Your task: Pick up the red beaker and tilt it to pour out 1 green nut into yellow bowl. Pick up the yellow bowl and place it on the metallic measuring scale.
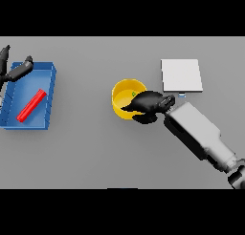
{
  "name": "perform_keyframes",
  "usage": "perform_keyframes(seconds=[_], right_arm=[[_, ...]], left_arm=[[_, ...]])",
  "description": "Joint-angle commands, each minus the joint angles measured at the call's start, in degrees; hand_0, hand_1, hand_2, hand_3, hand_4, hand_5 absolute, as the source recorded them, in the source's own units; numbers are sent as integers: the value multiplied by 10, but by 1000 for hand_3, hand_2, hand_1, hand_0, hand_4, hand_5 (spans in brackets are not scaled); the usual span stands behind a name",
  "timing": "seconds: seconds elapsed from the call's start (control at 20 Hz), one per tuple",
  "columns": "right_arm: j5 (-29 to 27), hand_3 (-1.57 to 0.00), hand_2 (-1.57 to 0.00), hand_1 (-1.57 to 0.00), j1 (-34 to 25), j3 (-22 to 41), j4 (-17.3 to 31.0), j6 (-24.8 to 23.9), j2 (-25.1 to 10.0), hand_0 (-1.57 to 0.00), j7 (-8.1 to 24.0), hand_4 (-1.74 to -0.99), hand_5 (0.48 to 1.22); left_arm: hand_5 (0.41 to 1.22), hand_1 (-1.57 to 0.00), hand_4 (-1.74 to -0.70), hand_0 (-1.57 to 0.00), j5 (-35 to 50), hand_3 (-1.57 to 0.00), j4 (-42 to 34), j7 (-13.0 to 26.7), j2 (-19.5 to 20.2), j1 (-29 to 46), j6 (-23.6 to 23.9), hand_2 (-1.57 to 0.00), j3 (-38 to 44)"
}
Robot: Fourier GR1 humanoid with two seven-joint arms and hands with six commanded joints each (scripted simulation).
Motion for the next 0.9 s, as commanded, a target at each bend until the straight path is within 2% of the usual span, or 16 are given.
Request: perform_keyframes(seconds=[0.0,0.05,0.15,0.25,0.3,0.4,0.5,0.6,0.65,0.85], right_arm=[[-2,-932,-1183,-1200,-2,-1,1,7,-3,-1223,1,-1628,1137],[-5,-1019,-1261,-1274,-2,0,0,13,-6,-1292,-5,-1649,1154],[-7,-1142,-1314,-1381,0,1,-6,10,-8,-1393,1,-1682,1178],[-10,-1170,-1387,-1449,-1,-1,-14,11,-9,-1457,12,-1703,1193],[-12,-1176,-1424,-1474,0,-2,-14,11,-14,-1480,5,-1711,1199],[-14,-1192,-1453,-1509,-4,-6,-22,10,-14,-1513,20,-1722,1207],[-29,-1192,-1490,-1531,0,-15,-52,26,-32,-1534,19,-1729,1212],[-42,-1329,-1490,-1545,-5,-28,-82,47,-54,-1547,22,-1732,1215],[-49,-1377,-1506,-1551,-6,-32,-106,62,-59,-1552,39,-1731,1216],[-57,-1308,-1544,-1563,-25,-53,-137,78,-82,-1563,73,-1724,1219]], left_arm=[[727,1,-799,1,-1,1,-1,4,1,0,-1,1,-2],[727,1,-799,1,-1,1,1,2,5,1,-2,1,0],[725,1,-802,1,3,1,-3,4,6,4,-2,1,2],[726,1,-804,1,6,1,-13,8,10,8,-3,1,2],[724,1,-806,1,6,1,-11,4,8,9,-1,1,2],[725,1,-803,1,0,1,-5,1,7,9,1,1,-1],[724,1,-801,1,3,1,-1,-5,10,9,-4,1,2],[723,1,-799,1,1,1,-12,-2,15,11,-2,1,1],[721,1,-798,1,1,1,-16,2,11,11,2,1,-1],[722,1,-800,1,0,1,-15,8,16,5,0,1,1]])
